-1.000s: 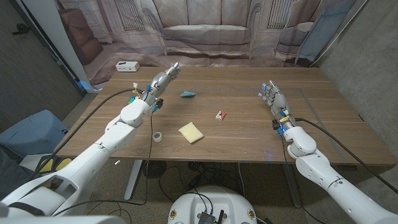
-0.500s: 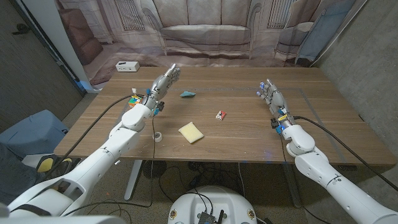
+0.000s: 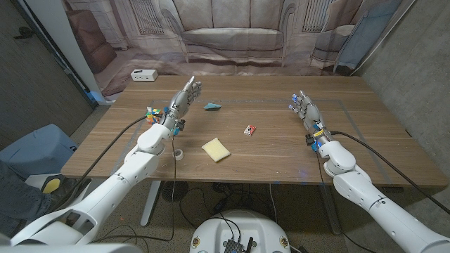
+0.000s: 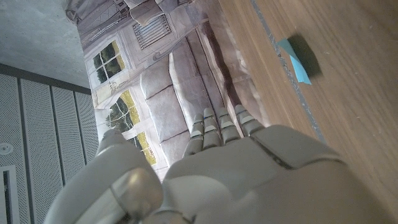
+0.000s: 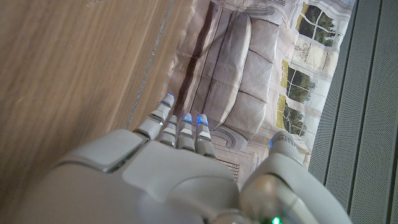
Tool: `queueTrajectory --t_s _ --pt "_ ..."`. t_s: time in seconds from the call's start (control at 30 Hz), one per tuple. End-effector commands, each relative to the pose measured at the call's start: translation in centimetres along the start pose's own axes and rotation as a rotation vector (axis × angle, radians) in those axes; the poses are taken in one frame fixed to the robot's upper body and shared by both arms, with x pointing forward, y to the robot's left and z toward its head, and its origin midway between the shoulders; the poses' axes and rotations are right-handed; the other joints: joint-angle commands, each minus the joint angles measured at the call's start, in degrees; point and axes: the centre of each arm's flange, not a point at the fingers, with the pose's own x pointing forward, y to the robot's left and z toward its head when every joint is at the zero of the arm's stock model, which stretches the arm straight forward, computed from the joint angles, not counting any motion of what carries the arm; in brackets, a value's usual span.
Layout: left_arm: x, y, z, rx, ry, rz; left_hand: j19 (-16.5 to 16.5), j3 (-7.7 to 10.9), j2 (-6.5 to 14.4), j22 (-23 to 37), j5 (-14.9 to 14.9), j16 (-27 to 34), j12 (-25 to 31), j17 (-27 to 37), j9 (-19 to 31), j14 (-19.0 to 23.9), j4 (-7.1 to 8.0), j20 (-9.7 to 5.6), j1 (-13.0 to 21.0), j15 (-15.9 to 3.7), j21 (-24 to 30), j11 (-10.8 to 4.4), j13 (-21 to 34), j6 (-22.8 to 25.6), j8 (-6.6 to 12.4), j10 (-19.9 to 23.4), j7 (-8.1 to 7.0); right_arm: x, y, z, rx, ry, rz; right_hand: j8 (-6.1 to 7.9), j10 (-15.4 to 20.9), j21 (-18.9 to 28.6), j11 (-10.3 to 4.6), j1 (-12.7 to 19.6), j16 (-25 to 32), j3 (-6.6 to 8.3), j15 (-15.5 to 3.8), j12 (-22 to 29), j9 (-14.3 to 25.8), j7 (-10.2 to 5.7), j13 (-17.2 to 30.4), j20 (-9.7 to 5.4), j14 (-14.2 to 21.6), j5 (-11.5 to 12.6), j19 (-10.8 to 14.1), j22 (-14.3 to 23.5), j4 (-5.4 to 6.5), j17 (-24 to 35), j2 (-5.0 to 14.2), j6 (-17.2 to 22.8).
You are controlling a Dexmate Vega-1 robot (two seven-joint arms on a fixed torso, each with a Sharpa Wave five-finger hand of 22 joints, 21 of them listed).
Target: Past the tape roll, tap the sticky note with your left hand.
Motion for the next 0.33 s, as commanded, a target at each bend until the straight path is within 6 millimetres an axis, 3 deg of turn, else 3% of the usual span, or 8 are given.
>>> queueTrajectory --t_s 0.03,0.33 --pt "-0.59 -0.06 -0.86 -0.021 0.038 -0.001 -0.10 -0.05 -0.38 0.16 0.00 -0.05 -0.10 0.18 0.13 0.35 -0.44 -0.01 0.05 -0.16 -0.10 -0.31 0.09 0.50 -0.28 0.27 0.35 -0.73 0.04 -0.41 -0.004 0.004 -0.011 0.26 0.62 0.23 -0.43 0.18 0.46 0.03 -0.25 0.04 0.27 0.13 0.05 0.02 0.82 0.32 0.91 0.11 -0.48 -0.08 0.01 0.84" --pt "-0.63 0.01 -0.55 -0.017 0.027 0.001 -0.05 -0.02 -0.34 0.16 0.01 -0.11 -0.14 0.19 0.13 0.40 -0.46 -0.03 0.02 -0.09 -0.22 -0.18 0.10 0.61 -0.38 0.46 0.28 -0.91 0.29 -0.61 0.001 0.010 -0.008 0.25 0.52 0.19 -0.42 0.20 0.39 0.05 -0.28 -0.06 0.27 0.15 0.02 -0.09 0.76 0.32 0.92 0.11 -0.49 -0.10 0.03 0.92"
